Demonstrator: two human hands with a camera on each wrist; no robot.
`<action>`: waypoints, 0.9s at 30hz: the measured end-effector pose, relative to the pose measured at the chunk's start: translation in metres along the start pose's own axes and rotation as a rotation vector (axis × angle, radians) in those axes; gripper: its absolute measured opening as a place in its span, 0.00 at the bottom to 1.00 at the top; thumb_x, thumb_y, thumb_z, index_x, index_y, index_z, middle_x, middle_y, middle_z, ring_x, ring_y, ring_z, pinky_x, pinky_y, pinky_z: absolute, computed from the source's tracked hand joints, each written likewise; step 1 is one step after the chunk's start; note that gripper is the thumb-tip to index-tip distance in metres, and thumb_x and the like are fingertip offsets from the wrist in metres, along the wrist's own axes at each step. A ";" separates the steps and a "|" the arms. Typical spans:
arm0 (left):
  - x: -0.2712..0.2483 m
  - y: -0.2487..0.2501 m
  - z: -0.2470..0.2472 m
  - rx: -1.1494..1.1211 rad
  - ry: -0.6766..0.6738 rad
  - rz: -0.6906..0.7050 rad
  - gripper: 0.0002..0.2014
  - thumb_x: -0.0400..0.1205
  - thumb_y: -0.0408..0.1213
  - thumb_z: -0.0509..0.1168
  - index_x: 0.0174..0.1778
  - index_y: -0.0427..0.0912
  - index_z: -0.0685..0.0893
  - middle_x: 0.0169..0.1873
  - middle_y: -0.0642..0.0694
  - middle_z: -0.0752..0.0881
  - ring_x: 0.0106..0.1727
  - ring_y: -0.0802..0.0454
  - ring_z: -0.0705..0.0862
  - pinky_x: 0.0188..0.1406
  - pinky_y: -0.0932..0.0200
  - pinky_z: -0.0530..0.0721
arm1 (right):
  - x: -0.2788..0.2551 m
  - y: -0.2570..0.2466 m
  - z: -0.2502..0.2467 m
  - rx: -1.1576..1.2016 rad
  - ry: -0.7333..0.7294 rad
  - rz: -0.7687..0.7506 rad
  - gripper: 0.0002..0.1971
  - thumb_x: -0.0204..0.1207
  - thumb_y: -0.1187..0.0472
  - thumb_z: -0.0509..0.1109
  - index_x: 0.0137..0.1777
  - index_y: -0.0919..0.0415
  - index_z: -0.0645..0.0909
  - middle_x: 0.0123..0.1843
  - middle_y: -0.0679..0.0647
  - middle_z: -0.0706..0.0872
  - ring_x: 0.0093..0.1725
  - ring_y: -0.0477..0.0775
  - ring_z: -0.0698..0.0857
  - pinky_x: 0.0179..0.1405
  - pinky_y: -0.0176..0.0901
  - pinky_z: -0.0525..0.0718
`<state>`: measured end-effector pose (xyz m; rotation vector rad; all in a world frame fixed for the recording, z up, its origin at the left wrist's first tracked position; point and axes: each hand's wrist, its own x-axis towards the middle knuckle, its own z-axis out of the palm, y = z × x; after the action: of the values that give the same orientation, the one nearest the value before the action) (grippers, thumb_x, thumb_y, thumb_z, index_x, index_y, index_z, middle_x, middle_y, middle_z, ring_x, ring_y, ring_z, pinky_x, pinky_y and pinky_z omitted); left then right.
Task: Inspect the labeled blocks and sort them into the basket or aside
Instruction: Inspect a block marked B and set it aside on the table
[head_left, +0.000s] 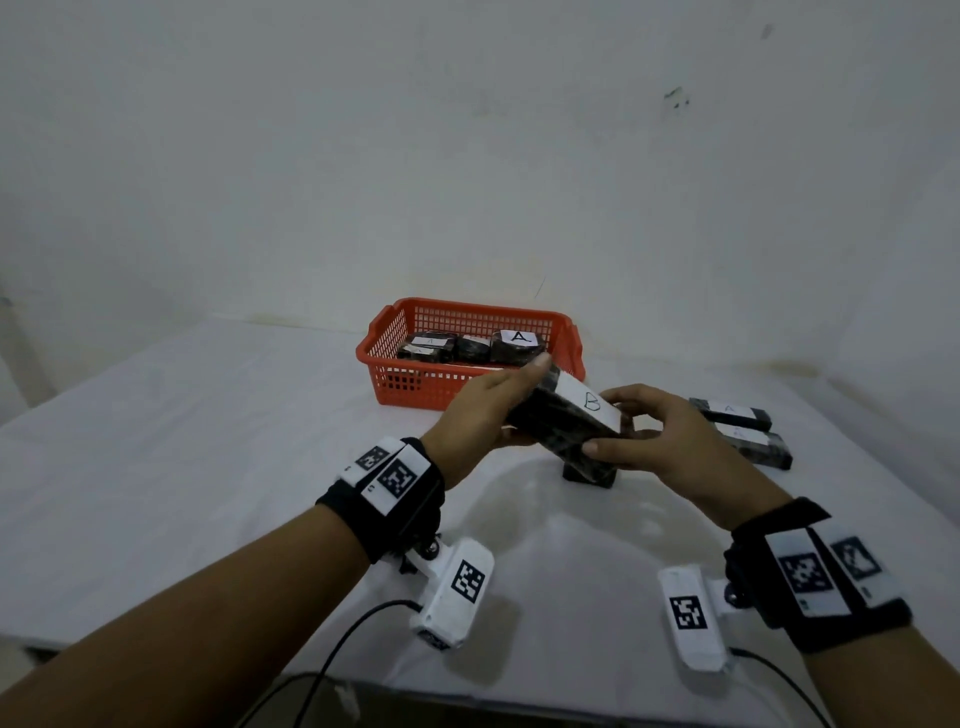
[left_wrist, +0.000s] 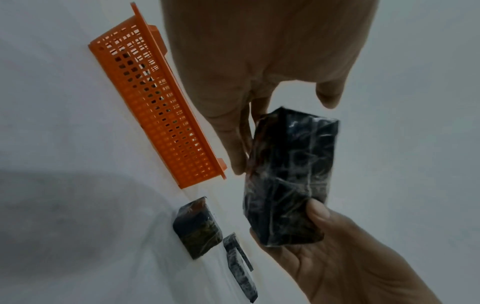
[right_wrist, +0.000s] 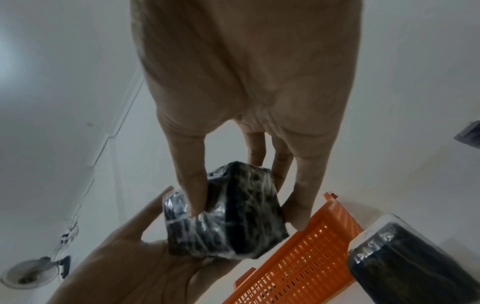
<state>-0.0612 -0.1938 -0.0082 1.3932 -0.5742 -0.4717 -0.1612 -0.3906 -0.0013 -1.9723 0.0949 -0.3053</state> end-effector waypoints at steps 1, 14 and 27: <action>0.001 -0.001 0.002 0.023 -0.007 -0.003 0.23 0.86 0.54 0.66 0.65 0.39 0.88 0.60 0.40 0.92 0.63 0.46 0.90 0.66 0.44 0.89 | 0.000 0.000 0.000 -0.022 0.031 0.006 0.24 0.68 0.66 0.87 0.63 0.54 0.85 0.61 0.58 0.86 0.45 0.54 0.94 0.37 0.31 0.88; 0.021 -0.007 0.015 -0.199 0.000 -0.087 0.18 0.86 0.34 0.67 0.68 0.25 0.82 0.59 0.30 0.85 0.61 0.41 0.86 0.72 0.39 0.84 | -0.005 0.004 -0.012 0.356 -0.053 0.269 0.26 0.73 0.54 0.78 0.68 0.68 0.83 0.61 0.68 0.92 0.55 0.71 0.94 0.59 0.59 0.93; 0.098 -0.037 0.123 0.013 -0.037 -0.237 0.21 0.82 0.43 0.73 0.63 0.29 0.87 0.56 0.35 0.89 0.50 0.42 0.88 0.50 0.51 0.88 | -0.025 0.050 -0.113 0.419 0.228 0.433 0.16 0.80 0.63 0.75 0.65 0.69 0.87 0.53 0.64 0.93 0.49 0.61 0.90 0.58 0.55 0.90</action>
<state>-0.0614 -0.3545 -0.0249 1.4753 -0.4436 -0.6855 -0.2109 -0.5060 -0.0080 -1.4505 0.5527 -0.2396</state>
